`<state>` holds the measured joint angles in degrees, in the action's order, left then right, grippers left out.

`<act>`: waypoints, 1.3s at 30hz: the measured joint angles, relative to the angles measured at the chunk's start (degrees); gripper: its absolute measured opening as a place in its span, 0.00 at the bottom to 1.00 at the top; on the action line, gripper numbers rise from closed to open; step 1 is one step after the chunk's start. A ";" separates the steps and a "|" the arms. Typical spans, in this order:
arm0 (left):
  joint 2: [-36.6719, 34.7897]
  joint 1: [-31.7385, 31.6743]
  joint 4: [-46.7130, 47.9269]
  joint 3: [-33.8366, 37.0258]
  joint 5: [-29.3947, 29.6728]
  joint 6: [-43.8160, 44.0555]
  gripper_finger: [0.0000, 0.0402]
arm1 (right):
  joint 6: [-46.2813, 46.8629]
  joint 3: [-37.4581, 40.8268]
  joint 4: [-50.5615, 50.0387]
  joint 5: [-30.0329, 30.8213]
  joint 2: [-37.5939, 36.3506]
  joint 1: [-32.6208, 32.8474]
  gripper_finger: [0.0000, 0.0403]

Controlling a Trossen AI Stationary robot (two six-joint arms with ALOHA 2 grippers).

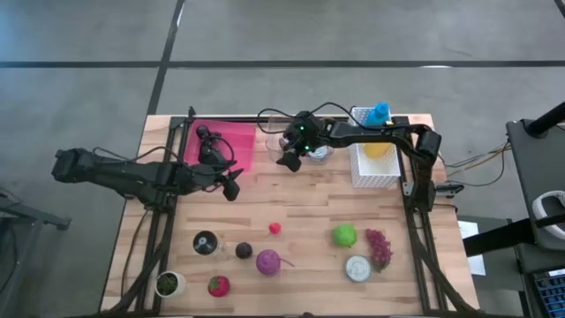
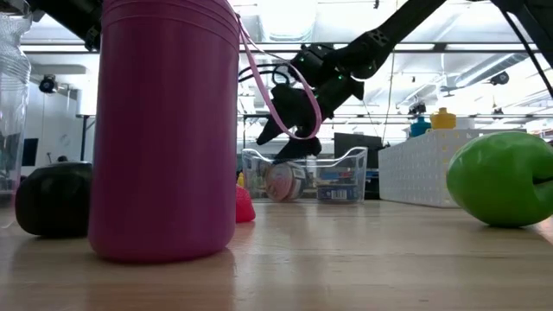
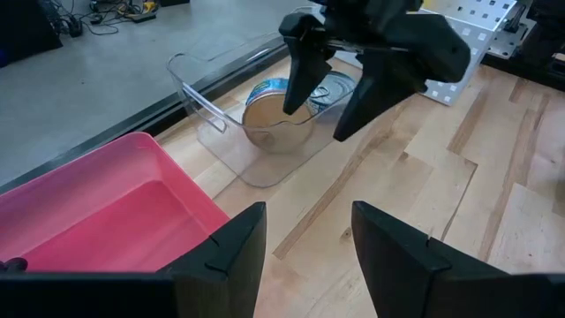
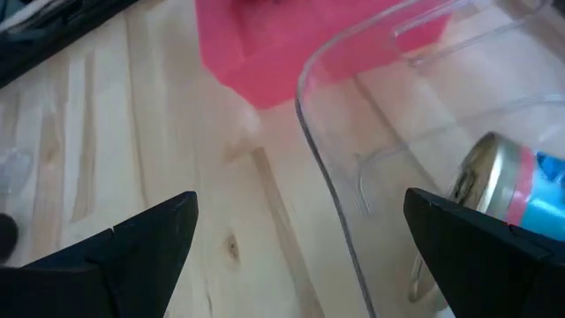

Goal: Pick & Place Food Item
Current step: Put the blue red tuna can into the transparent bin

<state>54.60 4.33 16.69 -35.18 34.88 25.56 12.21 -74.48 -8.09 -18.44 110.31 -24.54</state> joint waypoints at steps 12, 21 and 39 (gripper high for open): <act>0.01 0.01 -0.01 0.00 -0.01 0.00 0.43 | -0.39 0.00 0.33 5.89 -0.70 -0.82 0.99; 0.01 0.01 0.00 0.00 -0.01 0.00 0.42 | -0.20 0.00 0.34 7.74 0.01 -2.34 0.99; 0.01 0.00 0.00 0.00 0.00 0.00 0.43 | -0.54 0.00 7.14 8.11 0.87 -5.34 0.99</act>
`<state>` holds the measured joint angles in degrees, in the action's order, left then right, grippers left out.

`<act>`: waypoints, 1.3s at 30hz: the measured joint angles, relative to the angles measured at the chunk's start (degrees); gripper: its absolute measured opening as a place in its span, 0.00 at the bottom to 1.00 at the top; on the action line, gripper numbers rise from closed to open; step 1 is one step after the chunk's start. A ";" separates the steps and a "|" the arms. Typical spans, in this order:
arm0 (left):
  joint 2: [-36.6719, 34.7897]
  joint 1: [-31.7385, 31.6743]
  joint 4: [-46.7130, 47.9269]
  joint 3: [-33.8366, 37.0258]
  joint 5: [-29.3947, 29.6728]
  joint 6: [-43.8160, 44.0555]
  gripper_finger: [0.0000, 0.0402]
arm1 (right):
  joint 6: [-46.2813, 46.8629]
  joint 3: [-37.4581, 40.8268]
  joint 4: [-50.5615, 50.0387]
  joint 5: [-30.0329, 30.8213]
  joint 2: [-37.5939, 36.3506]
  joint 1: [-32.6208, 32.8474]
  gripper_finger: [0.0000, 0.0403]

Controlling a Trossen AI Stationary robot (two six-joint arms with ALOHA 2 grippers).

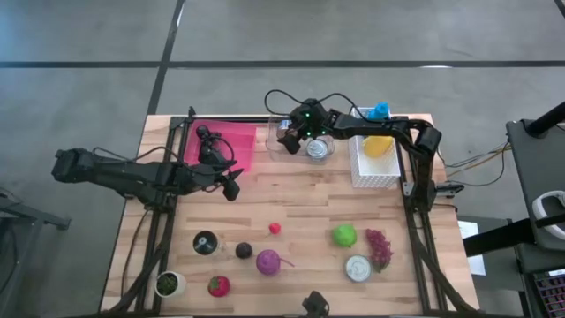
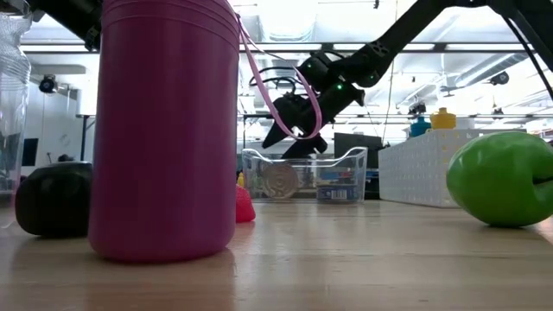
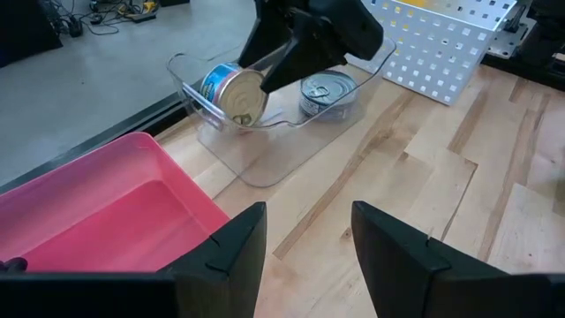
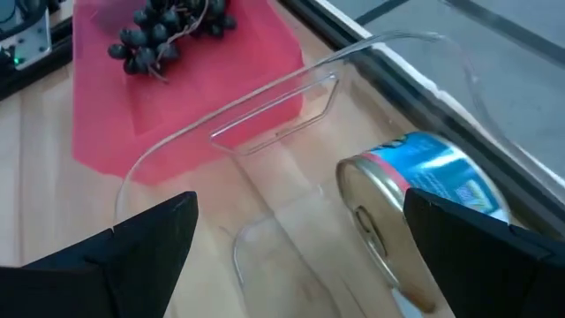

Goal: Pick & Place Food Item
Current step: Put the blue red tuna can into the transparent bin

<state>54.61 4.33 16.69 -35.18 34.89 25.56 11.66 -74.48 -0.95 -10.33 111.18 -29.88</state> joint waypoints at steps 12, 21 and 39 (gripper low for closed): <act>-0.01 0.01 0.00 0.00 -0.01 0.00 0.42 | 0.11 -0.02 -2.86 -1.20 -0.09 -0.01 0.99; -0.02 0.00 -0.01 0.00 0.01 0.00 0.42 | 0.37 0.00 -5.02 -3.39 -0.09 0.86 0.99; 0.00 -0.01 0.00 0.00 0.00 0.00 0.42 | 0.01 -0.03 -3.52 -3.18 -0.07 1.12 0.99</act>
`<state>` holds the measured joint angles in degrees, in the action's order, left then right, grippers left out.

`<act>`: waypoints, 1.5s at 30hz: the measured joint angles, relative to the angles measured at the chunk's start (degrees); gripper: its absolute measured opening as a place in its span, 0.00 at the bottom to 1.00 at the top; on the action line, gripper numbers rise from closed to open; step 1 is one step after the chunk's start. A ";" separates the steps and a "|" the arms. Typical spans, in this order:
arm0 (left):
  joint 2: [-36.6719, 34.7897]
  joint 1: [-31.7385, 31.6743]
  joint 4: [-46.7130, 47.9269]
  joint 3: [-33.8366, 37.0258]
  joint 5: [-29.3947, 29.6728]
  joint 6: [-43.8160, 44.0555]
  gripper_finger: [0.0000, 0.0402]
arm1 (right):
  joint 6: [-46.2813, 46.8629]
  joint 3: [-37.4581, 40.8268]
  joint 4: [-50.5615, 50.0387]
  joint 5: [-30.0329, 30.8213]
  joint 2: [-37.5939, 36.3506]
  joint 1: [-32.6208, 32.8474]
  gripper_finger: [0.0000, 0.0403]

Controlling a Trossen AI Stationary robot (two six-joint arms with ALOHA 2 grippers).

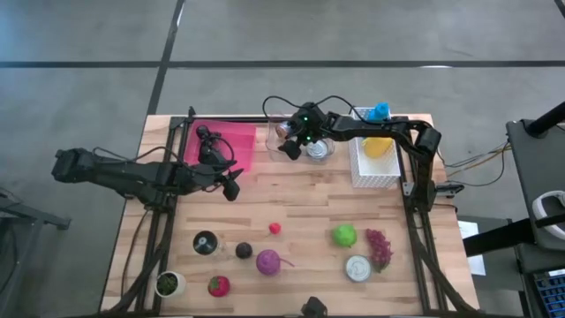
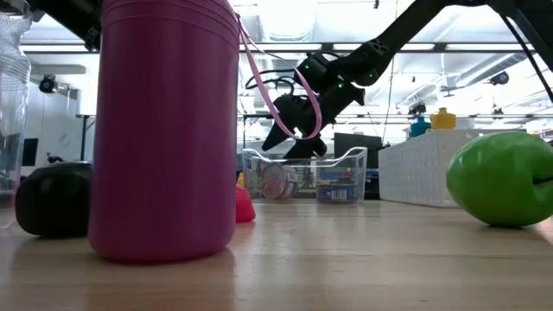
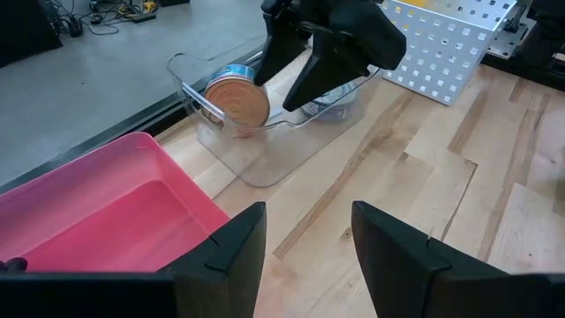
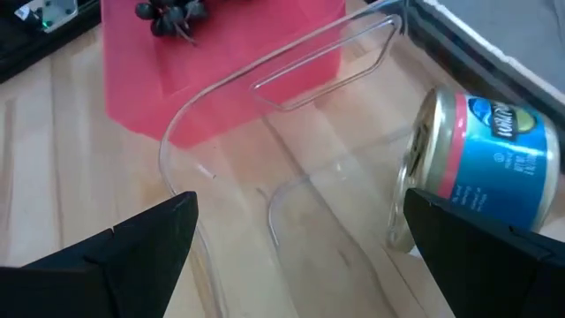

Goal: Pick & Place Food Item
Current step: Put the blue red tuna can into the transparent bin

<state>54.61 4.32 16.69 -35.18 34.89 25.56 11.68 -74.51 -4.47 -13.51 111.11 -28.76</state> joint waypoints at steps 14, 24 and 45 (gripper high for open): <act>-0.01 0.01 0.00 0.00 -0.01 0.00 0.43 | -2.85 0.04 1.70 3.20 -0.02 -1.91 0.99; 0.00 0.00 0.00 0.00 0.01 0.00 0.43 | 0.69 0.14 1.24 2.53 1.27 -1.55 0.99; 0.00 0.01 0.00 0.00 -0.01 -0.01 0.42 | 2.58 -1.28 2.47 -4.54 1.27 1.65 0.99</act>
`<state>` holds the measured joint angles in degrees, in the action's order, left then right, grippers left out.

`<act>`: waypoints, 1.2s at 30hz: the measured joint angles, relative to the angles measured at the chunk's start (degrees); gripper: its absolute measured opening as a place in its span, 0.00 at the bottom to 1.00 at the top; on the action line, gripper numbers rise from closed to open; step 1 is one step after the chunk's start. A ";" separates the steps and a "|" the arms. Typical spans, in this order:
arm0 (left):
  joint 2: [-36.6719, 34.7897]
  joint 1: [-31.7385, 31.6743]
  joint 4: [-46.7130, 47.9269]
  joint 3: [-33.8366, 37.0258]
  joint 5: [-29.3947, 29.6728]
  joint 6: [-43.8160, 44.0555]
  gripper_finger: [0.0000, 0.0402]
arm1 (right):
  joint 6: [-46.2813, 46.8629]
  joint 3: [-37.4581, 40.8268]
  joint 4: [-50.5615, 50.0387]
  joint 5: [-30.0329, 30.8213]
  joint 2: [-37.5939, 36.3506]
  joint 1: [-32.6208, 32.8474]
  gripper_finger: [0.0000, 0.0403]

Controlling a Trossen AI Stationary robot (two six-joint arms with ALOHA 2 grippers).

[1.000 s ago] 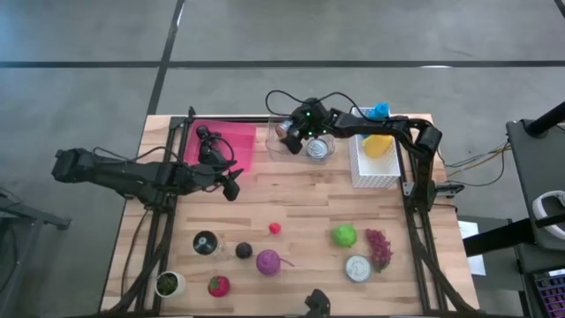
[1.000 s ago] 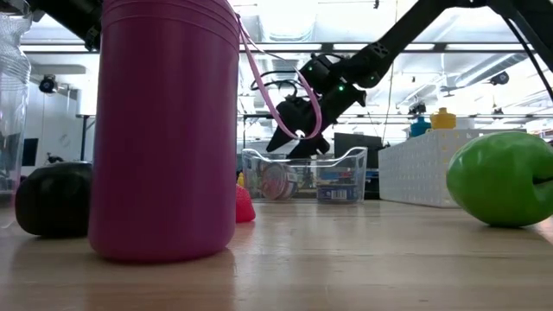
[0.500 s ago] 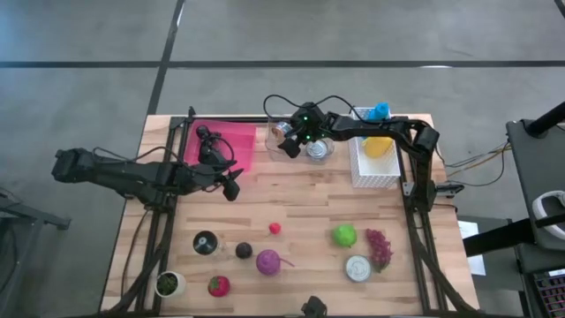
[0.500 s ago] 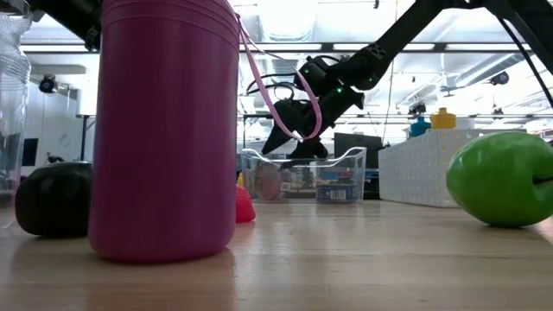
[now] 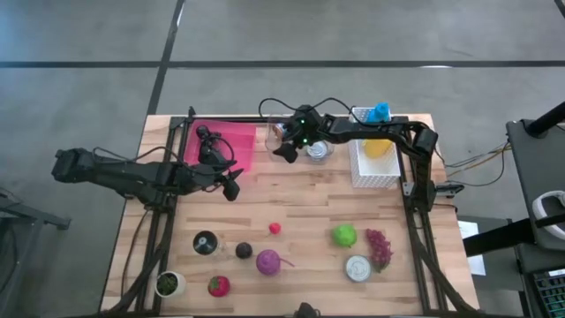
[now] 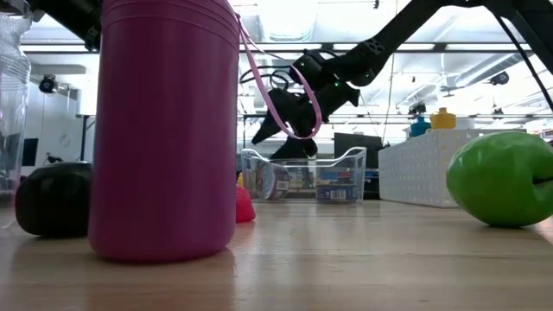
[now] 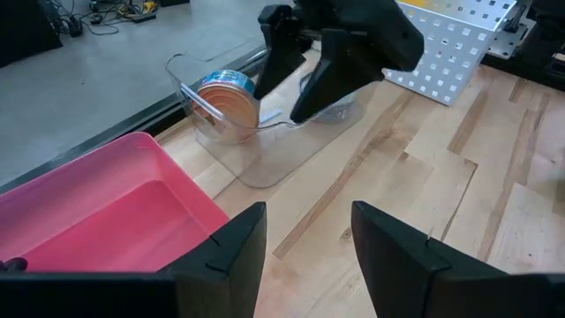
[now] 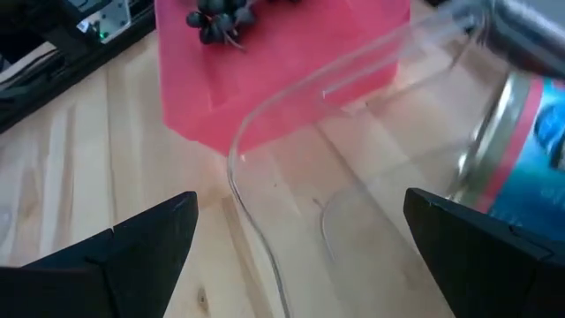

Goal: Pick & Place Food Item
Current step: Put the blue red tuna can into the transparent bin

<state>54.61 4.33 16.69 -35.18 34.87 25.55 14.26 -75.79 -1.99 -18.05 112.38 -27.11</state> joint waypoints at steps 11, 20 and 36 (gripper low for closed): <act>0.00 -0.01 0.00 0.00 0.00 0.01 0.43 | -5.75 -1.72 1.25 0.15 2.39 -2.08 0.99; 0.00 0.01 0.00 0.00 0.00 0.01 0.43 | -4.59 -1.66 1.72 0.18 3.85 -3.04 0.99; 0.00 0.00 0.00 0.00 0.00 0.01 0.43 | -1.43 -1.66 -2.68 -5.14 3.69 -1.41 0.99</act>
<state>54.61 4.33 16.69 -35.18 34.88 25.56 12.83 -77.45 -4.67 -23.19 116.07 -28.51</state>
